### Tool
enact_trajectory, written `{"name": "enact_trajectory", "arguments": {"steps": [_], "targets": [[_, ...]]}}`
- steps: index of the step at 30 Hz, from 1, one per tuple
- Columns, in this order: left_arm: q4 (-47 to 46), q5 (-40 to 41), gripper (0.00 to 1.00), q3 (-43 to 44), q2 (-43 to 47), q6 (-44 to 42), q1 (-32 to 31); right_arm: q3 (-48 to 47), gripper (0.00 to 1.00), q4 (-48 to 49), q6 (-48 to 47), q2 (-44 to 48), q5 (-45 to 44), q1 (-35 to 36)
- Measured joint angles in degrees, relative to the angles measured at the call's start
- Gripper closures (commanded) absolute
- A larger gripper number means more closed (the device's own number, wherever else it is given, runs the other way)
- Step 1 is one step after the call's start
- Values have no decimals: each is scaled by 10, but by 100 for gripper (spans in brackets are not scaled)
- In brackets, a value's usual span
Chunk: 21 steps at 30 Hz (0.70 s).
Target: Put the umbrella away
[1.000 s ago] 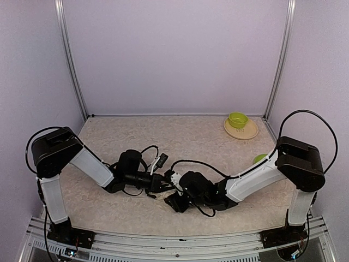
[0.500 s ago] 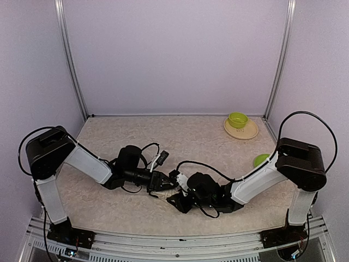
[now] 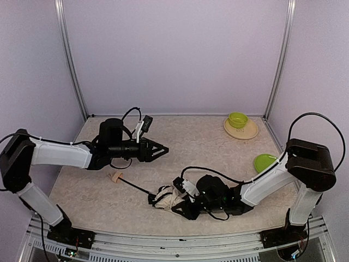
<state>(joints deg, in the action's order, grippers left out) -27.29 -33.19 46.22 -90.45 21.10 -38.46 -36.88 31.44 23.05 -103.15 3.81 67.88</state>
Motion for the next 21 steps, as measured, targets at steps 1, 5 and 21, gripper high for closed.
{"name": "enact_trajectory", "arguments": {"steps": [1, 5, 21], "targets": [[15, 23, 36, 0, 34, -26, -11, 2, 96, -3, -6, 3, 8, -2], [79, 126, 4, -5, 168, -177, -137, 11, 96, -7, -31, 11, 46, -12], [173, 309, 1, -126, 126, -558, -348, 43, 97, -33, -76, 45, 157, -40]]}}
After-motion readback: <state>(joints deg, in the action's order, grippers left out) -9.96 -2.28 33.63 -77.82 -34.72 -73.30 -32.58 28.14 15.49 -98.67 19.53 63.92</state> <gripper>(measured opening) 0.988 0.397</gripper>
